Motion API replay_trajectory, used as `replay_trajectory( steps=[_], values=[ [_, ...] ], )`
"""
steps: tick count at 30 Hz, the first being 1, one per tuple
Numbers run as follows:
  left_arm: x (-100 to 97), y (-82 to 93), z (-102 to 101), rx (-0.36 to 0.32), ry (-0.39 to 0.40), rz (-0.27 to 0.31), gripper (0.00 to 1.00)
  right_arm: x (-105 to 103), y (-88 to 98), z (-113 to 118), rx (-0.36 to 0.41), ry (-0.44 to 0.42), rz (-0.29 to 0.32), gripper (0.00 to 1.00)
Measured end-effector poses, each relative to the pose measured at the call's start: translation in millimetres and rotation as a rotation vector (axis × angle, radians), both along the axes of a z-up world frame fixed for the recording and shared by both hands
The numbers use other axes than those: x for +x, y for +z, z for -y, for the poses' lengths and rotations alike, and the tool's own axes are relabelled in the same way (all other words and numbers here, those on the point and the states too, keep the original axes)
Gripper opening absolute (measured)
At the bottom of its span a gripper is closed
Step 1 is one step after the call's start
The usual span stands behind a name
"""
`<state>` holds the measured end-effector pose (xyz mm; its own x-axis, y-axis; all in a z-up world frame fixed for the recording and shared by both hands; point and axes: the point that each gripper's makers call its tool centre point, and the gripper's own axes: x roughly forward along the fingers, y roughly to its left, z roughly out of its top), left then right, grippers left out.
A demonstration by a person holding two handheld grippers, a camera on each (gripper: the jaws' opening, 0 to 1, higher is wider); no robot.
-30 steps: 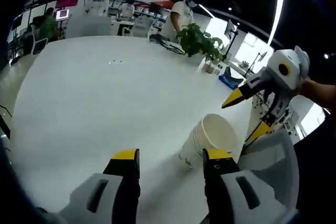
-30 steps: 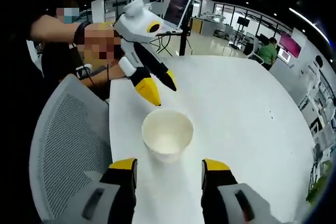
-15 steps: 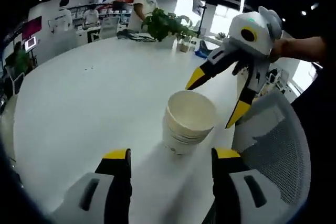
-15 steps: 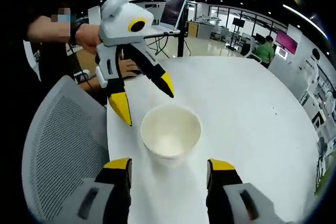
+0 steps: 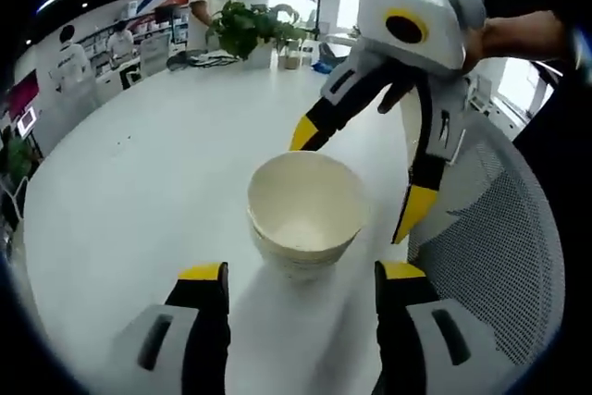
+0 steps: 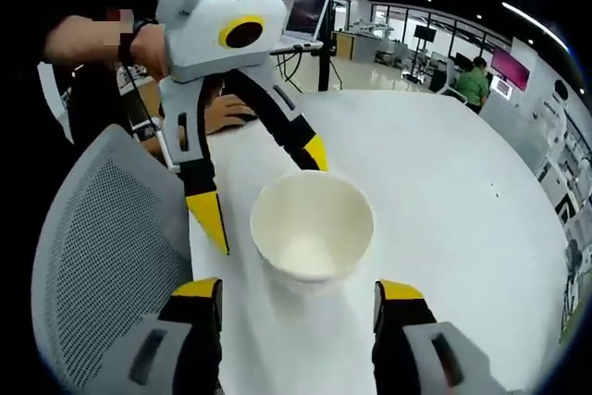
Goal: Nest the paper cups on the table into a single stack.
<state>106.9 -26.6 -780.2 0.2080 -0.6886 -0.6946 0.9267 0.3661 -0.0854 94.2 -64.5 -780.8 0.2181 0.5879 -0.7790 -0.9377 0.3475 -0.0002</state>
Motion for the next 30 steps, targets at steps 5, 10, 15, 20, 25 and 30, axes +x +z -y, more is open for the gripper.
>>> replay_trajectory(
  steps=[5,10,15,20,25,30],
  values=[
    [2.5,-4.0,3,0.031,-0.035,0.023,0.62,6,-2.9,-3,-0.021,0.033,0.036,0.62],
    [5.8,-8.3,4,0.064,-0.079,0.050,0.59,9,-3.0,-7,-0.036,0.068,0.049,0.59],
    [6.3,-6.2,14,0.061,-0.104,0.080,0.45,6,-3.7,-12,-0.041,0.093,0.041,0.45],
    [6.5,-6.8,15,0.073,-0.130,0.081,0.44,13,-3.6,-10,-0.046,0.097,0.041,0.40],
    [9.3,-2.8,16,0.079,-0.143,0.088,0.43,20,-4.0,-9,-0.053,0.112,0.042,0.38],
    [27.3,1.8,14,0.072,-0.134,0.090,0.43,37,1.0,-11,-0.044,0.106,0.056,0.38]
  ],
)
